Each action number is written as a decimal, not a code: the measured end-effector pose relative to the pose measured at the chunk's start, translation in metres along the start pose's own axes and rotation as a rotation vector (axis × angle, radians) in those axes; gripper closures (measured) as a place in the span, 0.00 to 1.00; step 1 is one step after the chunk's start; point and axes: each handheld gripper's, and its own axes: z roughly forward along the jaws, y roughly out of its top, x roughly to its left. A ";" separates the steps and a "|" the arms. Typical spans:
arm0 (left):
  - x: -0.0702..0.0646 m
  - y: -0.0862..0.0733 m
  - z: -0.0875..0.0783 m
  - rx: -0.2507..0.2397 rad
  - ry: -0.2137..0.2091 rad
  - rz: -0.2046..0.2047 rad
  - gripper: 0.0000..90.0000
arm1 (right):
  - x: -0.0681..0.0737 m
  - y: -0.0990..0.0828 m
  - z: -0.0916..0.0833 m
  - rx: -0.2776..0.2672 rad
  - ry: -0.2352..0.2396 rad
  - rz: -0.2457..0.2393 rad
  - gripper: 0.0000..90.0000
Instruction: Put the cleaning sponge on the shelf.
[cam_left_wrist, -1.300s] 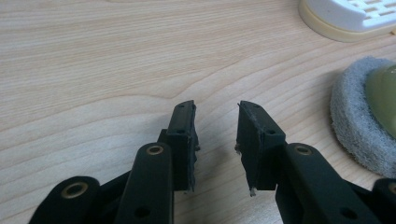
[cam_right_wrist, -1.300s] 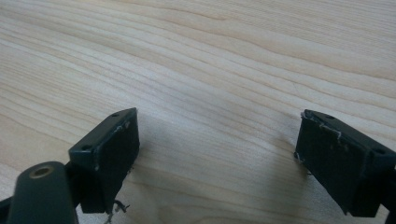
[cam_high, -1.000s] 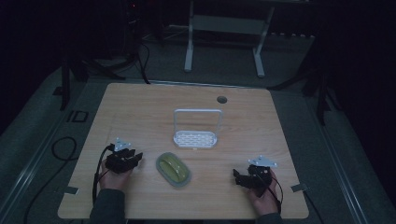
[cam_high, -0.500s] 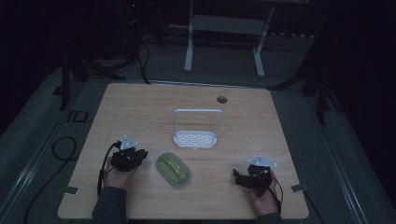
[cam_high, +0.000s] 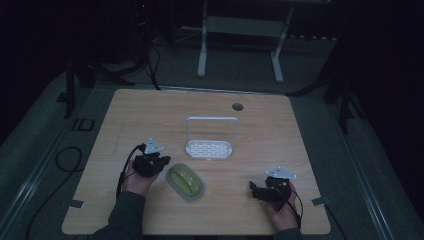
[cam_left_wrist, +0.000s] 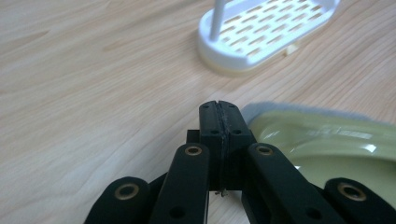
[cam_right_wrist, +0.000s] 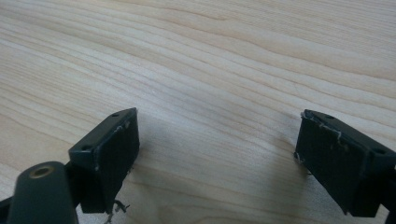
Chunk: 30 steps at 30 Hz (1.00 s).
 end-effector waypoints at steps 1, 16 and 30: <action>-0.001 0.002 0.001 -0.002 -0.008 0.000 1.00 | 0.000 0.000 0.000 0.000 0.000 0.000 0.15; -0.022 0.021 0.017 0.041 -0.071 0.069 0.99 | 0.000 0.000 0.000 0.000 0.000 0.000 0.15; -0.021 0.006 0.016 0.090 -0.055 0.071 0.99 | 0.000 0.000 0.000 0.000 0.000 0.000 0.15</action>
